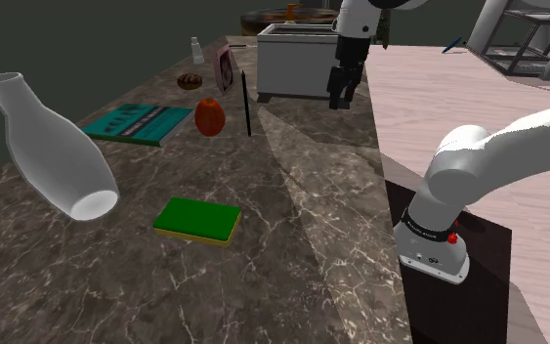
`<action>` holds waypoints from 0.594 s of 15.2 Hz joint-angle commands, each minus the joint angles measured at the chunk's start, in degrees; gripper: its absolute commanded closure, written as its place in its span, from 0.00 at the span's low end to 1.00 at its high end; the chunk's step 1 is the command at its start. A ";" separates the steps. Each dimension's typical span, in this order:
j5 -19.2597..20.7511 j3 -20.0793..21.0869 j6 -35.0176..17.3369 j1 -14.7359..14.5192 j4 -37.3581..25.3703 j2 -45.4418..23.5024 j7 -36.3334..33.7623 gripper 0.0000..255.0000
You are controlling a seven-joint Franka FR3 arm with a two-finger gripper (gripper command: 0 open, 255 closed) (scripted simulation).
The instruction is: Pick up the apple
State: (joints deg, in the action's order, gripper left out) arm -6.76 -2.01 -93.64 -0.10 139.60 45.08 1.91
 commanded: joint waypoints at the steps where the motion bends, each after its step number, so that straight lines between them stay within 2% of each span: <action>1: 0.00 0.00 0.00 0.00 0.00 0.00 0.00 0.00; 9: -1.43 6.92 -2.14 -2.43 -14.38 -16.33 -6.79 0.00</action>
State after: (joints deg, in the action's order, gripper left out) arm -8.12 3.99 -95.75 -2.25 126.86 30.45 -3.86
